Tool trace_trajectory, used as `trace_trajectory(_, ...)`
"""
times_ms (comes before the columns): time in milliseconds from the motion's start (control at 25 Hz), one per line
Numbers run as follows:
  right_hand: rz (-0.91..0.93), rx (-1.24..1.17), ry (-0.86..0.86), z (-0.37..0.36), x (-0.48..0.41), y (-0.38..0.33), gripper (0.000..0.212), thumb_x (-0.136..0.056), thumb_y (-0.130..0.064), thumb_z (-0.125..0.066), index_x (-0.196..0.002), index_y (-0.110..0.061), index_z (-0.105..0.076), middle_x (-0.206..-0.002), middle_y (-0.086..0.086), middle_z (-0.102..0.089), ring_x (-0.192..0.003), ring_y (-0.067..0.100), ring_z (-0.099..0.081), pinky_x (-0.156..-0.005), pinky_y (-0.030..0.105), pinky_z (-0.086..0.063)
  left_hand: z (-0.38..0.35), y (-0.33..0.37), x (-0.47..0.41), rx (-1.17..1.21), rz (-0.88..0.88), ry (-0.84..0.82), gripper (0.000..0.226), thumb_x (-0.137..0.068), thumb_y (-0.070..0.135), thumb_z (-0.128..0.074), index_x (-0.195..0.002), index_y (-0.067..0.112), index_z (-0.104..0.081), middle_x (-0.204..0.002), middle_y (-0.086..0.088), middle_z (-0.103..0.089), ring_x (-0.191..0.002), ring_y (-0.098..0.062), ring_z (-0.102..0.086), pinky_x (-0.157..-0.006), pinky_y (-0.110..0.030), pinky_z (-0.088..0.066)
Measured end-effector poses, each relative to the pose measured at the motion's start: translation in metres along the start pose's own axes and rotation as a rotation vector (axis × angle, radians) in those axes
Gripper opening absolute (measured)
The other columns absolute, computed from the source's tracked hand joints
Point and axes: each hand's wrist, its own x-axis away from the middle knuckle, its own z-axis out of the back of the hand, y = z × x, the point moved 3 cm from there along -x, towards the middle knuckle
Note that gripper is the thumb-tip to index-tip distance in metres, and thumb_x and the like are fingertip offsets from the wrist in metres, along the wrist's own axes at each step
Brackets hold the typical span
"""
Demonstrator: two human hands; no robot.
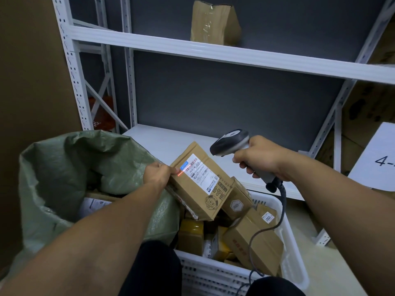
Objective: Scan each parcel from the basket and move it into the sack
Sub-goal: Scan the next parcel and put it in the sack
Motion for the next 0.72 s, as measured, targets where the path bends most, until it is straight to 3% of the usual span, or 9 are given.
trace_trajectory(160, 0.008, 0.039, 0.001, 0.003, 0.008, -0.004, 0.010, -0.092, -0.016, -0.064, -0.084, -0.010, -0.063, -0.076, 0.006, -0.063, -0.063, 0.018, -0.055, -0.059, 0.031, -0.049, 0.003, -0.008, 0.001, 0.030, 0.003, 0.000, 0.041, -0.071, 0.014, -0.089, -0.077, 0.016, -0.048, -0.085, -0.008, -0.067, -0.084, -0.027, -0.063, -0.090, -0.048, -0.059)
trace_trajectory(320, 0.015, 0.059, -0.003, 0.004, 0.015, -0.004, 0.012, -0.091, -0.017, -0.065, -0.083, -0.010, -0.063, -0.076, 0.006, -0.063, -0.062, 0.018, -0.055, -0.059, 0.031, -0.049, 0.002, -0.014, 0.003, 0.082, 0.027, -0.018, 0.044, -0.074, 0.006, -0.086, -0.074, 0.018, -0.044, -0.080, -0.007, -0.064, -0.076, -0.024, -0.061, -0.069, -0.038, -0.058)
trace_trajectory(440, 0.024, 0.070, 0.009, 0.004, 0.019, -0.005, 0.011, -0.092, -0.016, -0.064, -0.084, -0.009, -0.062, -0.078, 0.007, -0.063, -0.062, 0.018, -0.055, -0.058, 0.031, -0.049, 0.000, -0.017, 0.003, 0.096, 0.028, -0.040, 0.042, -0.075, 0.004, -0.086, -0.078, 0.015, -0.045, -0.084, -0.008, -0.065, -0.079, -0.023, -0.062, -0.078, -0.040, -0.061)
trace_trajectory(560, 0.034, 0.090, 0.020, 0.005, 0.023, -0.002, 0.011, -0.091, -0.017, -0.065, -0.083, -0.009, -0.063, -0.078, 0.008, -0.064, -0.061, 0.019, -0.057, -0.057, 0.032, -0.050, -0.003, -0.021, 0.002, 0.096, 0.013, -0.051, 0.043, -0.074, 0.002, -0.086, -0.076, 0.015, -0.044, -0.083, -0.009, -0.063, -0.076, -0.022, -0.059, -0.073, -0.038, -0.059)
trace_trajectory(720, 0.060, 0.099, 0.024, 0.006, 0.025, -0.005, 0.014, -0.090, -0.016, -0.065, -0.078, -0.010, -0.062, -0.074, 0.007, -0.062, -0.059, 0.018, -0.055, -0.056, 0.032, -0.049, -0.006, -0.022, 0.000, 0.102, 0.011, -0.033, 0.049, -0.070, 0.003, -0.087, -0.070, 0.019, -0.041, -0.075, -0.006, -0.058, -0.073, -0.023, -0.055, -0.080, -0.043, -0.057)
